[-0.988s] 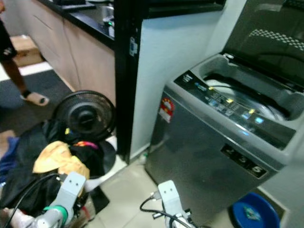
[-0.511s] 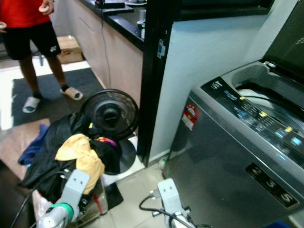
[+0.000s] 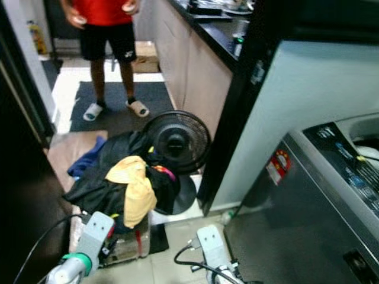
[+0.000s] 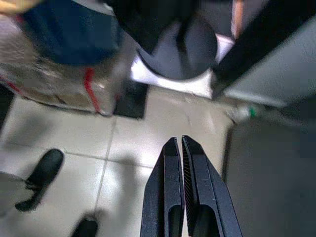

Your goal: Clothes washing

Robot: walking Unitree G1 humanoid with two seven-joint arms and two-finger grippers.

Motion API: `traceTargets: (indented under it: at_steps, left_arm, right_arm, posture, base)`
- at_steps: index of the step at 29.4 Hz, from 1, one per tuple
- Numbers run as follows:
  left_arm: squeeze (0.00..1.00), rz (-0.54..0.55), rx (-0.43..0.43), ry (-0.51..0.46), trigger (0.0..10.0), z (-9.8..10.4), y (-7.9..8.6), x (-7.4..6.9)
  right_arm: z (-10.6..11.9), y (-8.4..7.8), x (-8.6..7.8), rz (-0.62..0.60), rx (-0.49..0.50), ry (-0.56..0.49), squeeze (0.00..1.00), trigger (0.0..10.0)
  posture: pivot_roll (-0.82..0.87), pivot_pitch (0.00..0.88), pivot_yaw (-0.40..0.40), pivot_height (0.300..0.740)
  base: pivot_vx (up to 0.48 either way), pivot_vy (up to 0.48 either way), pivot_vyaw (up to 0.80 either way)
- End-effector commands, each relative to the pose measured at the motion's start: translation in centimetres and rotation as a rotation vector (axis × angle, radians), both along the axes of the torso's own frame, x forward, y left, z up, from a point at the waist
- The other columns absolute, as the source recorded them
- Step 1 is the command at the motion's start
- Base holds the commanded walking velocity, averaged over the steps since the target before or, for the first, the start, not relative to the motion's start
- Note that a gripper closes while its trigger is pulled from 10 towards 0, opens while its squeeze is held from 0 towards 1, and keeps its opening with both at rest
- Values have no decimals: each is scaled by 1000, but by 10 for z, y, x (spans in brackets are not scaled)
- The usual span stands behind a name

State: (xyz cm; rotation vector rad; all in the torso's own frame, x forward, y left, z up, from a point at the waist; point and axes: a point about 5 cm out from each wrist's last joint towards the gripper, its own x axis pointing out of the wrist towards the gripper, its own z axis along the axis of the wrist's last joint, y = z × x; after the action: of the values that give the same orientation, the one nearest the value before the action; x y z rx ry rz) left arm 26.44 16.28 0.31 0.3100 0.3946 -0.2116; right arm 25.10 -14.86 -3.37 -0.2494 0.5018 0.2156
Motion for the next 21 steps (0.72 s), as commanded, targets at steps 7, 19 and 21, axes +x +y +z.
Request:
traceTargets:
  at_steps: [7,19,21]
  left_arm:
    - [0,-1,4,46,10000,-12,0,-10]
    - [0,-4,5,40,10000,-12,-1,-8]
    - [0,-5,0,34,10000,-11,-2,-7]
  right_arm:
    - [-9,-4,-11,-6,-15,47,0,10000]
    - [-7,-2,-9,-8,-5,36,0,10000]
    - [-6,-1,-7,-8,7,23,0,10000]
  posture:
    - [140,0,-43,740]
    - [142,0,-44,740]
    - [143,0,-45,740]
  base:
    - [0,0,744]
    - [0,0,486]
    - [0,0,0]
